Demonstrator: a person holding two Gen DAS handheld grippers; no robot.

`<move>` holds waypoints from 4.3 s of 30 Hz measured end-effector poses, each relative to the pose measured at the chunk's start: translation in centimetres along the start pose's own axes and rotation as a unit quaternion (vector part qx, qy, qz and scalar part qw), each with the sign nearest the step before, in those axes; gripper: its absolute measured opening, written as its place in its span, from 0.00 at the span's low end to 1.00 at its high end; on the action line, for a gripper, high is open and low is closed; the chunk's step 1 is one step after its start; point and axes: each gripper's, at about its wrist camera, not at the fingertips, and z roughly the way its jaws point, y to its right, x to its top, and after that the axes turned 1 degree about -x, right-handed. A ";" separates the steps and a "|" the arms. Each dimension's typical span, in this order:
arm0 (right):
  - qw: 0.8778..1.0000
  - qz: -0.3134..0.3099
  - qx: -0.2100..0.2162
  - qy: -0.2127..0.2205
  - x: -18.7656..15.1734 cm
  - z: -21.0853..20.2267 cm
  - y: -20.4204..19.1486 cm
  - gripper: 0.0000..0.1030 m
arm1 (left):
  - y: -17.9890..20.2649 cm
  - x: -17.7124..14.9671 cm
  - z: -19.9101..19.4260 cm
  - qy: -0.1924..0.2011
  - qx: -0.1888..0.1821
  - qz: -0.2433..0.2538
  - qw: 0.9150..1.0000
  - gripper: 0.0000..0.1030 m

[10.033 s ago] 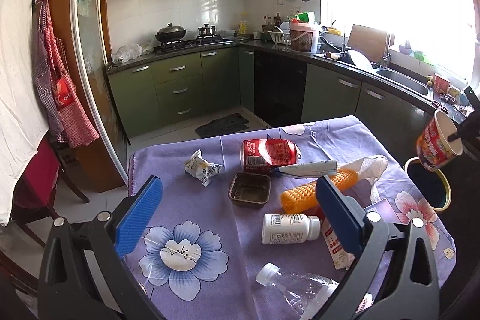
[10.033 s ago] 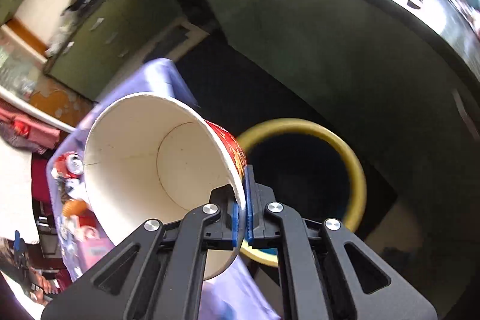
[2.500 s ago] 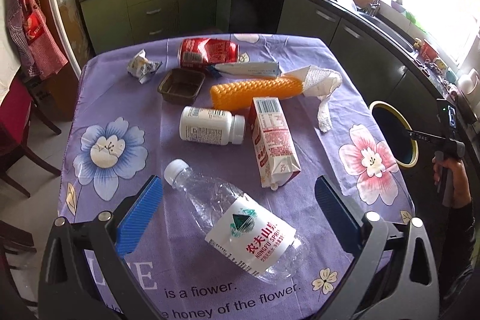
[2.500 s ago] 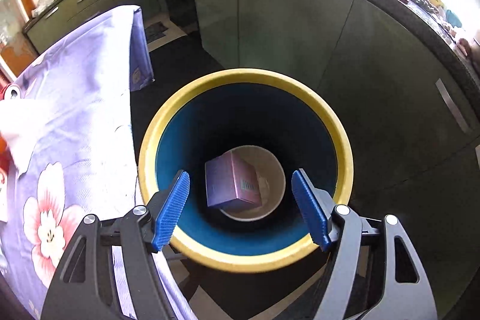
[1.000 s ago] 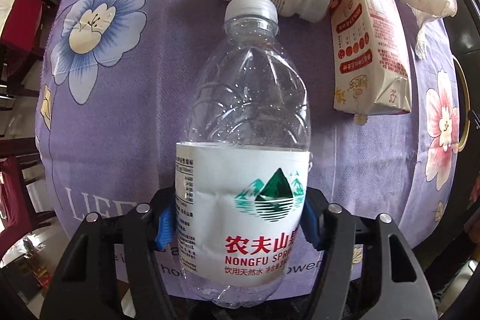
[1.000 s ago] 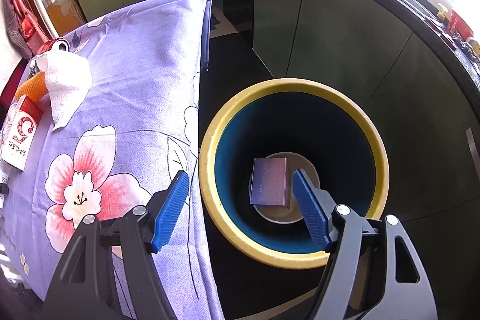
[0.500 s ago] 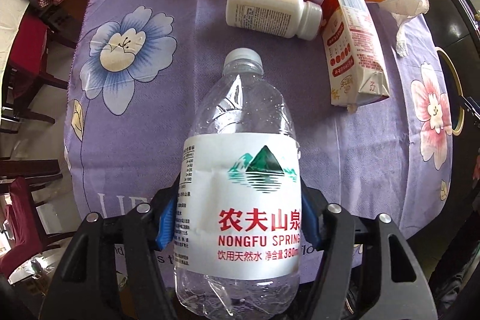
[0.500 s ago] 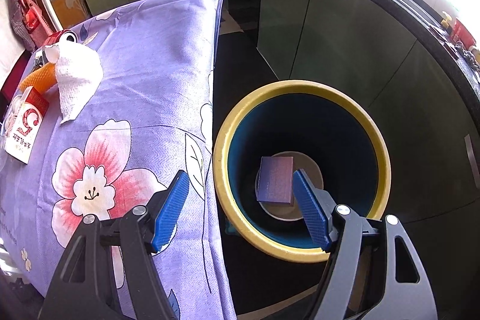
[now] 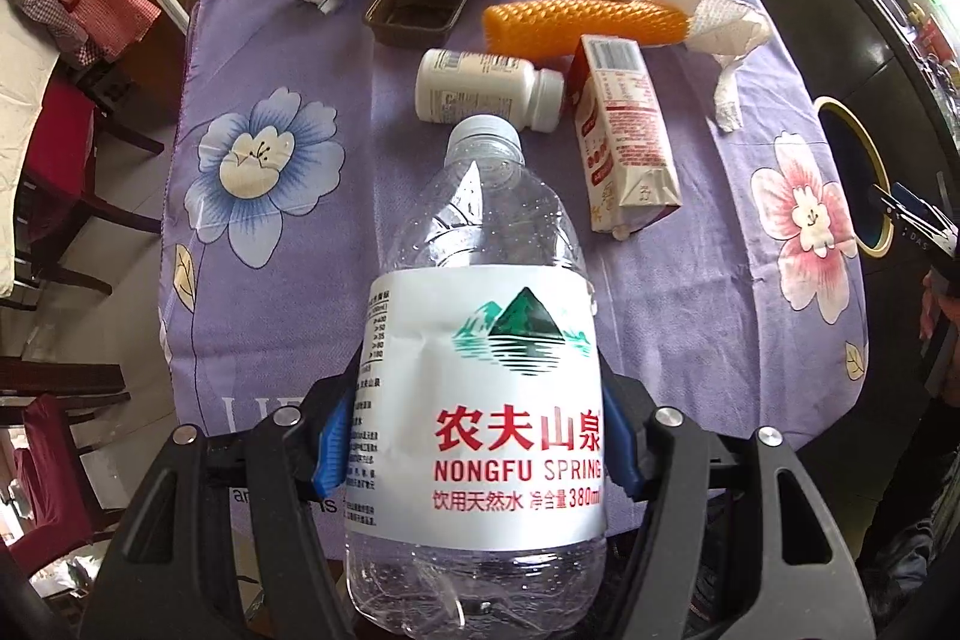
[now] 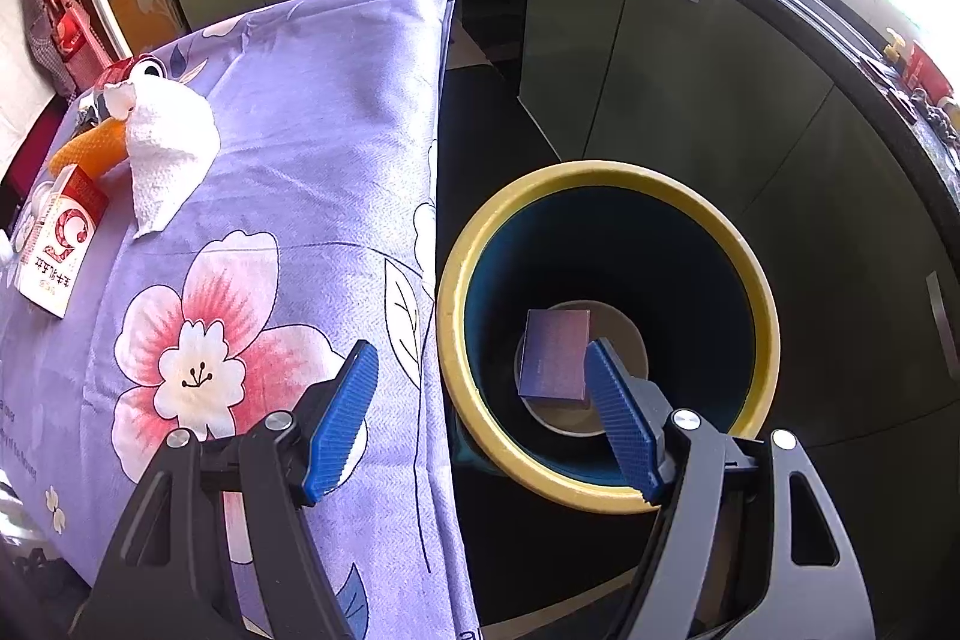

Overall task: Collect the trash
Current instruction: 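Carry the water bottle over the bin and open the left gripper, then grasp the white milk carton with the right gripper, then carry the milk carton to the bin and open the right gripper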

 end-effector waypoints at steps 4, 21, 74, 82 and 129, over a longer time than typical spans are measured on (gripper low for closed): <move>1.000 0.015 -0.008 0.009 -0.5 -1.1 1.6 0.69 | 3.7 0.7 -2.7 0.030 -0.013 0.048 0.998 0.60; 0.991 0.119 -0.062 0.008 -5.8 -4.5 13.0 0.69 | 35.4 10.1 0.8 0.031 -0.171 0.315 0.933 0.61; 0.973 -0.094 0.195 -0.077 6.9 -0.8 -30.8 0.76 | -6.7 -1.7 -5.1 0.282 -0.148 0.038 0.947 0.92; 0.983 -0.095 0.130 -0.090 4.6 2.6 -33.9 0.74 | -7.7 -2.7 -4.3 0.276 -0.162 0.050 0.946 0.92; 0.981 0.185 -0.054 -0.004 1.8 -1.1 2.7 0.63 | -1.5 -1.3 -2.3 0.241 -0.149 0.115 0.952 0.93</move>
